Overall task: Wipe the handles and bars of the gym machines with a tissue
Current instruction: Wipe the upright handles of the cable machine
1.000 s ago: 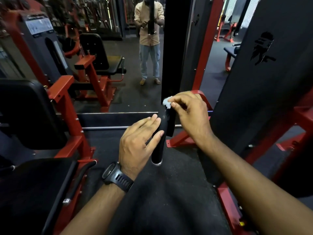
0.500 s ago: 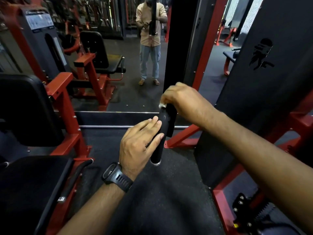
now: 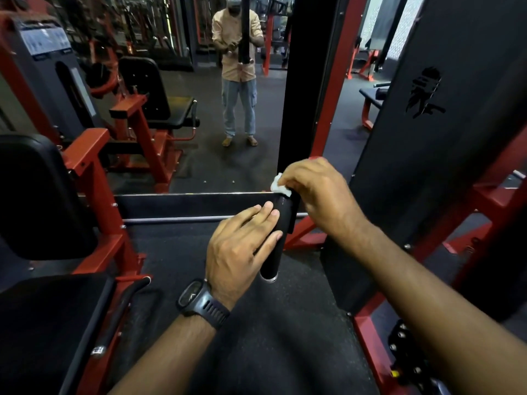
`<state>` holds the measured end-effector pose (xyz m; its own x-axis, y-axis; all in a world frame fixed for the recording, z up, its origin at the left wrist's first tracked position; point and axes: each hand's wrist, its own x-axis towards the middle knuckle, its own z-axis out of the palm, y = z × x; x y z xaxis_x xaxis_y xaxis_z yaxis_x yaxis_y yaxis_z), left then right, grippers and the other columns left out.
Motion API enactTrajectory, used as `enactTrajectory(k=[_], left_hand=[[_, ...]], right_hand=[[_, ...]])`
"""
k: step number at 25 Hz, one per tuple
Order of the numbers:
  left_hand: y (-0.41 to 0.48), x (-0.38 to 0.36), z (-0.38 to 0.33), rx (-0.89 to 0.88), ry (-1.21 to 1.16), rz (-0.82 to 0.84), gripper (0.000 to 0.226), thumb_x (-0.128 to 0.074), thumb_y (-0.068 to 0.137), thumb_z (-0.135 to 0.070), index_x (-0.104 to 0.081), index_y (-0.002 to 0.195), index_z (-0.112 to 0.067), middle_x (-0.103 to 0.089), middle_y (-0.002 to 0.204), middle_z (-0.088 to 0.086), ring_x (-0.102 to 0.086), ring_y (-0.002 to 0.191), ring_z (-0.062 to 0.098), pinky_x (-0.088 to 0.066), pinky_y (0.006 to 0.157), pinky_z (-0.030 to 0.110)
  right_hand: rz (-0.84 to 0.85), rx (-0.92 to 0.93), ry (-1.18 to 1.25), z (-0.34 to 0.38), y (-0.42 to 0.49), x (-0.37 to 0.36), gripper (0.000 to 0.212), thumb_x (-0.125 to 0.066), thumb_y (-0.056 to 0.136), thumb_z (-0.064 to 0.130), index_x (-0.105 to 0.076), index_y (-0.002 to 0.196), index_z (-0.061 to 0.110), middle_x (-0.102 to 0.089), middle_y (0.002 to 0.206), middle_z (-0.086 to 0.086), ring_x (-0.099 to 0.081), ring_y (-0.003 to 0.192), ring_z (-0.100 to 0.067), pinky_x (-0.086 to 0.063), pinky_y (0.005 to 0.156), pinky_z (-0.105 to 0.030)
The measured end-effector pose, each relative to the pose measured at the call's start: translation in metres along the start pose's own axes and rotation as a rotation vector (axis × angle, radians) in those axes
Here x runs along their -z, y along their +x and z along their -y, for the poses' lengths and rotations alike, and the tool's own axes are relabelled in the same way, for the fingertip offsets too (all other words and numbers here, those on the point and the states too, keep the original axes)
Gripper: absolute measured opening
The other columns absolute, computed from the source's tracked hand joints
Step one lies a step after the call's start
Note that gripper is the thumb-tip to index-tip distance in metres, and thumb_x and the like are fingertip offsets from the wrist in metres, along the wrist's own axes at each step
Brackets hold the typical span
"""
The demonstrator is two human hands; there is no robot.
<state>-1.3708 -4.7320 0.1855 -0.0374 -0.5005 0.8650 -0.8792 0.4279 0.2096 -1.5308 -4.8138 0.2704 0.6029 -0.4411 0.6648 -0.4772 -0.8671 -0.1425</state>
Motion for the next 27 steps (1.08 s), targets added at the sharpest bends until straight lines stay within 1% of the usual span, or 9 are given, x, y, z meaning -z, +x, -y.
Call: enactTrajectory(k=[3,4,7,10,13,17,20,24,27], left_hand=[[-0.002,-0.001,0.004,-0.023,-0.006,0.005,0.028,-0.067,0.095,-0.027,-0.071,0.120,-0.014,-0.064,0.131,-0.002,-0.061,0.119,0.015,-0.052,0.089,0.037],[-0.003,-0.001,0.005,-0.024,-0.010,0.004,0.028,-0.067,0.095,-0.027,-0.071,0.121,-0.014,-0.063,0.131,-0.002,-0.061,0.120,0.015,-0.052,0.089,0.037],[-0.007,-0.002,0.009,-0.025,-0.085,0.015,0.028,-0.070,0.094,-0.024,-0.071,0.120,-0.013,-0.064,0.131,-0.001,-0.061,0.120,0.015,-0.052,0.090,0.038],[0.003,0.000,0.026,-0.045,-0.162,0.020,0.028,-0.071,0.093,-0.020,-0.071,0.119,-0.010,-0.065,0.128,0.001,-0.061,0.120,0.015,-0.052,0.092,0.041],[0.026,0.001,0.048,-0.125,-0.145,0.104,0.033,-0.068,0.094,-0.022,-0.068,0.124,-0.010,-0.063,0.132,0.002,-0.057,0.125,0.017,-0.051,0.095,0.042],[0.067,0.000,0.072,-0.244,-0.068,0.122,0.032,-0.060,0.099,-0.020,-0.064,0.130,-0.011,-0.059,0.138,0.002,-0.053,0.130,0.018,-0.049,0.097,0.040],[0.101,-0.010,0.080,-0.432,0.073,0.110,0.034,-0.055,0.102,-0.023,-0.061,0.133,-0.011,-0.054,0.143,0.006,-0.048,0.135,0.023,-0.048,0.096,0.039],[0.127,-0.026,0.087,-0.575,0.196,0.025,0.036,-0.056,0.102,-0.023,-0.058,0.135,-0.009,-0.050,0.146,0.009,-0.043,0.138,0.029,-0.046,0.103,0.045],[0.129,-0.032,0.089,-0.654,0.238,-0.030,0.037,-0.061,0.100,-0.024,-0.060,0.134,-0.011,-0.051,0.145,0.008,-0.046,0.136,0.030,-0.045,0.105,0.047]], right_hand=[[-0.153,-0.069,0.028,0.005,-0.018,-0.009,0.018,-0.056,0.089,0.007,-0.073,0.095,0.008,-0.067,0.103,-0.002,-0.052,0.097,-0.010,-0.039,0.087,-0.014],[-0.162,-0.083,0.026,0.004,-0.016,-0.010,0.020,-0.055,0.090,0.006,-0.074,0.096,0.008,-0.067,0.103,-0.002,-0.052,0.098,-0.011,-0.039,0.088,-0.013],[-0.195,-0.168,0.030,0.004,-0.016,-0.007,0.023,-0.064,0.083,-0.007,-0.074,0.097,0.008,-0.069,0.101,-0.004,-0.055,0.097,-0.013,-0.046,0.086,-0.026],[-0.200,-0.178,0.052,0.018,-0.024,-0.013,0.025,-0.067,0.082,-0.009,-0.074,0.099,0.008,-0.068,0.104,-0.002,-0.060,0.097,-0.018,-0.042,0.089,-0.015],[-0.266,-0.340,0.051,0.020,-0.019,-0.017,0.024,-0.068,0.084,-0.008,-0.074,0.098,0.011,-0.069,0.100,-0.001,-0.063,0.095,-0.023,-0.036,0.090,-0.008],[-0.319,-0.416,0.092,0.032,-0.020,-0.023,0.022,-0.068,0.086,-0.005,-0.074,0.099,0.011,-0.065,0.102,0.002,-0.060,0.098,-0.014,-0.044,0.091,-0.016],[-0.326,-0.478,0.082,0.034,-0.021,-0.021,0.018,-0.068,0.089,0.001,-0.074,0.100,0.014,-0.066,0.102,0.004,-0.059,0.099,-0.012,-0.045,0.092,-0.022],[-0.307,-0.525,0.037,0.032,-0.010,-0.018,0.017,-0.071,0.086,0.004,-0.076,0.096,0.018,-0.070,0.100,0.006,-0.059,0.096,-0.013,-0.035,0.092,-0.008],[-0.173,-0.538,0.003,0.028,0.007,-0.009,0.016,-0.071,0.086,0.006,-0.075,0.094,0.019,-0.070,0.098,0.007,-0.063,0.095,-0.015,-0.045,0.092,-0.025]])
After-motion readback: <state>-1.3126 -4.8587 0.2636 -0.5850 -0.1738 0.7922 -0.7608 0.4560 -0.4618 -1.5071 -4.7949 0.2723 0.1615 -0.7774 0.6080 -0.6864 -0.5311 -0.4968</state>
